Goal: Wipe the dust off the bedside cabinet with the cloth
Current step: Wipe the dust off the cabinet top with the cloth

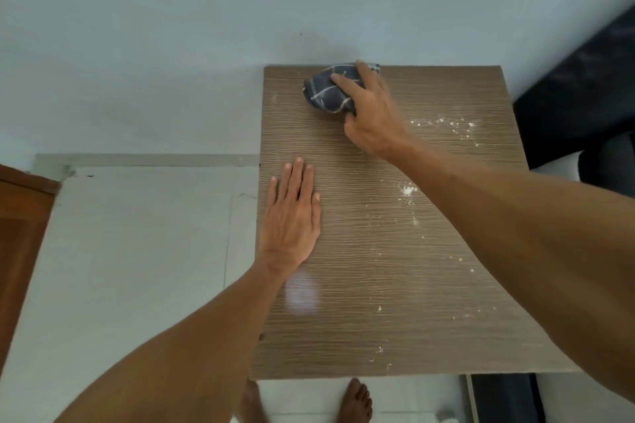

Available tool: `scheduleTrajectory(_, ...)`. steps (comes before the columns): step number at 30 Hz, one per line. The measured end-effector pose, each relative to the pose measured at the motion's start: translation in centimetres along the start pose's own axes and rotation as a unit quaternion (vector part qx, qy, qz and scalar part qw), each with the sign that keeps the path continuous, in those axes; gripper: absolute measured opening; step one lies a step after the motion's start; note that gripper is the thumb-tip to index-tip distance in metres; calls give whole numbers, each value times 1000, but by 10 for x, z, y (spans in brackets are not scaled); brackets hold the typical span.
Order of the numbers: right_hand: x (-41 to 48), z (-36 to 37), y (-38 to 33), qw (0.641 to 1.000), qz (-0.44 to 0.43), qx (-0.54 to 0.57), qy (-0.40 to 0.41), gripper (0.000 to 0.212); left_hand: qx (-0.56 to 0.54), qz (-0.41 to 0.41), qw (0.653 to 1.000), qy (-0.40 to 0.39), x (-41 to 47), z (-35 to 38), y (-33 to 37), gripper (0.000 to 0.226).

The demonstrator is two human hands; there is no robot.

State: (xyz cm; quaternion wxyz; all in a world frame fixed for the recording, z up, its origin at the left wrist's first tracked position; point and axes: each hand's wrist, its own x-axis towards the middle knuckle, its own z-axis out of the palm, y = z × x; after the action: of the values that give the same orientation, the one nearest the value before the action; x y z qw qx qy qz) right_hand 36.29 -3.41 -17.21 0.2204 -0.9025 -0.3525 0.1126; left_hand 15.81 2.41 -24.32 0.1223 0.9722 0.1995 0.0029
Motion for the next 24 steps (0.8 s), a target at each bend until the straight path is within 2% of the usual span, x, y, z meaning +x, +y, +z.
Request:
scheduleTrajectory(4,43,21,-23,999,-18,-18,-26,70,0,-1,1000,4,0,0,2,55)
scheduleTrajectory(8,71,45,-50,990,-17,-89,-112,72,8,2,1000,0,4,0,0,55)
scheduleTrajectory(11,71,52,-55,971,-35,-174,-159,66,8,-2,1000,12,6,-1,-1,53)
scheduleTrajectory(15,49,36,-43,959,-114,-180,-186,59,-25,5,999,28,5,-3,-1,51)
scheduleTrajectory(17,37,23,-33,950,-123,-182,-220,58,-54,5,998,43,2,-5,-6,47)
scheduleTrajectory(20,28,9,-22,943,-110,-198,-244,61,-81,-31,994,61,-5,-6,-19,43)
scheduleTrajectory(24,20,28,-15,956,-11,-208,-209,86,-117,-67,989,52,-9,-11,-33,50)
